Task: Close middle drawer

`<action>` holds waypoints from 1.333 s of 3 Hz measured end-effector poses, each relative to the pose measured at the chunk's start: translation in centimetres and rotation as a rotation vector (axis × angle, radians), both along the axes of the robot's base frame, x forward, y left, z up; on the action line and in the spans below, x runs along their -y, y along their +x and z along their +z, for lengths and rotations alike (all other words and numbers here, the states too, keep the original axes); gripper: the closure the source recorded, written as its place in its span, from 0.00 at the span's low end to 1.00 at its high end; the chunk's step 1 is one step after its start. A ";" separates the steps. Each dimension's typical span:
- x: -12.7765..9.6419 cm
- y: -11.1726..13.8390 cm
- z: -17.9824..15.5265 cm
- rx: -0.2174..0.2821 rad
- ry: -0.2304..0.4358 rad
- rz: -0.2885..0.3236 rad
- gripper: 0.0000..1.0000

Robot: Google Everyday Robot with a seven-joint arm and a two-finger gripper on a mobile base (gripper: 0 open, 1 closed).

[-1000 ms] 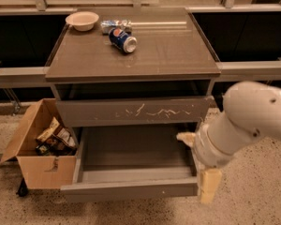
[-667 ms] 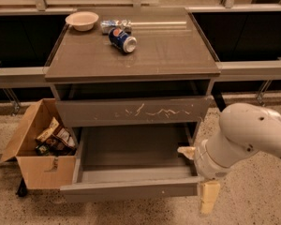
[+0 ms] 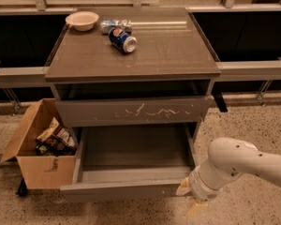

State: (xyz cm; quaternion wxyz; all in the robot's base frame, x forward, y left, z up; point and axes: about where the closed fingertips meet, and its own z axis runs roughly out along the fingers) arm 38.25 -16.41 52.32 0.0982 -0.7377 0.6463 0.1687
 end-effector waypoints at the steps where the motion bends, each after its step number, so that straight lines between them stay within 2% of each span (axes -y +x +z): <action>1: -0.1 -0.2 -0.2 -0.007 0.003 0.000 0.72; 2: -0.1 -0.2 -0.3 -0.007 0.003 0.000 0.97; 3: -0.1 0.0 -1.5 -0.003 -0.001 -0.005 1.00; 4: 0.2 1.3 -5.3 0.024 -0.016 0.010 1.00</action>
Offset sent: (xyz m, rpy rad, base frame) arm -0.0016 0.0007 -0.0024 0.0029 0.0074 0.0003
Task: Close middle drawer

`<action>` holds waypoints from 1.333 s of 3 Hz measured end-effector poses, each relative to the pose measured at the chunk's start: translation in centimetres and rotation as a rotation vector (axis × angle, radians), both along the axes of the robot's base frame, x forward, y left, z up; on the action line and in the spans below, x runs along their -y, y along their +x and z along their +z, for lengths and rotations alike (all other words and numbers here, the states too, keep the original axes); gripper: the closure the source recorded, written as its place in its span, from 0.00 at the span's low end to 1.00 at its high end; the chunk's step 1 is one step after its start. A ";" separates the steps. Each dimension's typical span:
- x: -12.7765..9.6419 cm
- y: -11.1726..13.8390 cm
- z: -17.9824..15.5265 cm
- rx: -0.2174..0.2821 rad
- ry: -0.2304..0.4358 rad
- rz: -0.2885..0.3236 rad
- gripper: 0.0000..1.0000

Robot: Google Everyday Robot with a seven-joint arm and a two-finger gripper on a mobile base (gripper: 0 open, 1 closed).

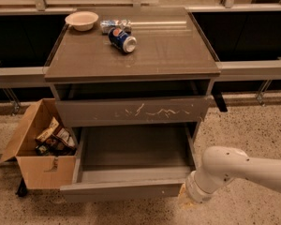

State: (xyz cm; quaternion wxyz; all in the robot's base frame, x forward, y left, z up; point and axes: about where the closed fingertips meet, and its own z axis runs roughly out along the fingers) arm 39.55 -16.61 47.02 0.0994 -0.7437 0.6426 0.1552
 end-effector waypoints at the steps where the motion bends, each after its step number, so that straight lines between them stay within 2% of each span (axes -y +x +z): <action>1: -0.5 2.8 -5.0 0.066 -0.010 0.027 1.00; 2: -1.2 4.5 -6.7 0.102 -0.008 0.041 1.00; 3: -1.3 4.5 -6.9 0.103 -0.007 0.041 0.82; 4: -1.3 4.5 -6.9 0.103 -0.007 0.041 0.59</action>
Offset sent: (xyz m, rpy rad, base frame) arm 0.0700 0.0204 -0.0881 -0.0073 -0.1553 0.0550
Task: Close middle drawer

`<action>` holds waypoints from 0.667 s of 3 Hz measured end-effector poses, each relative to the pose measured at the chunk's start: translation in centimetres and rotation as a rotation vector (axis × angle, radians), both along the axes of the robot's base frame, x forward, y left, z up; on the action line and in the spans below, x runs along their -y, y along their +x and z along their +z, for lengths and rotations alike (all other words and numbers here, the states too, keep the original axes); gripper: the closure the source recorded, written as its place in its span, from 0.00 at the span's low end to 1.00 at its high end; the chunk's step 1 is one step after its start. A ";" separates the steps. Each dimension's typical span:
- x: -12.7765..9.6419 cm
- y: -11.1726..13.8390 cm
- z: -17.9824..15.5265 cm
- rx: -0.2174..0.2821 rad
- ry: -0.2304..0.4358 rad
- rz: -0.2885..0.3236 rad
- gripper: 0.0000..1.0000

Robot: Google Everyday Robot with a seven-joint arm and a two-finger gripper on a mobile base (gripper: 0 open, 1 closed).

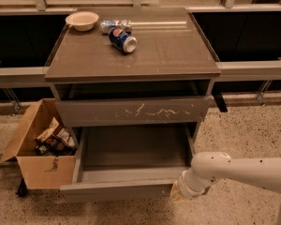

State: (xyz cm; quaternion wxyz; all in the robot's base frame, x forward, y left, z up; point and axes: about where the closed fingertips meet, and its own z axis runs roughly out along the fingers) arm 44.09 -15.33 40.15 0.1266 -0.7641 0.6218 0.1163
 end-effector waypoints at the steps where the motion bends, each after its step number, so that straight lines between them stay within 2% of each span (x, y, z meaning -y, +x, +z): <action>1: 0.0 0.0 0.0 0.000 0.000 0.000 0.36; 2: 0.0 0.0 0.0 0.000 0.000 0.000 0.12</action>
Offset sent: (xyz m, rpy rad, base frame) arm 0.0000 0.0000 0.0000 0.0000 0.0000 0.0000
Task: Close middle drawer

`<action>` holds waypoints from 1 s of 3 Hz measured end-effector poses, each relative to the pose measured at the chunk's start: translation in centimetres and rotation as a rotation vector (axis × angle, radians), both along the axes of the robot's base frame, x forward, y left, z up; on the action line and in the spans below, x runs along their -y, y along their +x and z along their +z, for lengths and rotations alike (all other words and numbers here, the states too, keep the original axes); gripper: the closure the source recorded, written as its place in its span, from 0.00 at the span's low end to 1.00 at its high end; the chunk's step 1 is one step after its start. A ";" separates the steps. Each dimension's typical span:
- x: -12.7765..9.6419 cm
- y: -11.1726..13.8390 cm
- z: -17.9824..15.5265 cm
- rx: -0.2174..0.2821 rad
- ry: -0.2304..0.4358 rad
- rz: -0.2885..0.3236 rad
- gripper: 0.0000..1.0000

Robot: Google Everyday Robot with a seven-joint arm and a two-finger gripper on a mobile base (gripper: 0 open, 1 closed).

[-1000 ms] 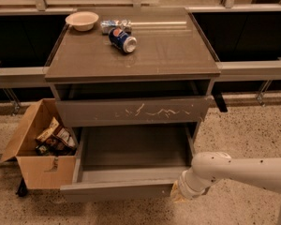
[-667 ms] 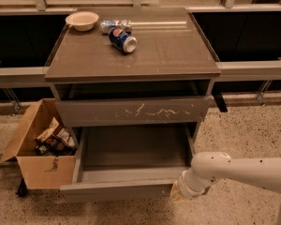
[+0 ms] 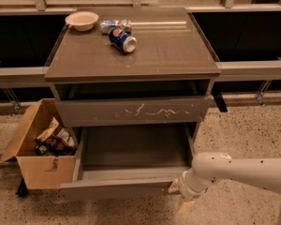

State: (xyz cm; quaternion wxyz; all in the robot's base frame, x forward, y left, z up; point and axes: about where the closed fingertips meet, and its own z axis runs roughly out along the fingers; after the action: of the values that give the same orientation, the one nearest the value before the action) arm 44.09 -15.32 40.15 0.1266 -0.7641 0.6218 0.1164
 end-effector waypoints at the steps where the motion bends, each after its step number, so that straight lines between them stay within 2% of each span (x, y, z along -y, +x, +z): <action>1: 0.0 0.0 0.0 0.000 0.000 0.000 0.00; 2: 0.0 0.0 0.0 0.000 0.000 0.000 0.00; 3: -0.3 1.2 -0.5 0.009 0.009 0.017 0.18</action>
Offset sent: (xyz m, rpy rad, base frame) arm 0.0000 0.0000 0.0000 0.0000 0.0000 0.0000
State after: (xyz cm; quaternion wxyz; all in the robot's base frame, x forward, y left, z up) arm 45.32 -15.04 39.69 0.1316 -0.7694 0.6140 0.1169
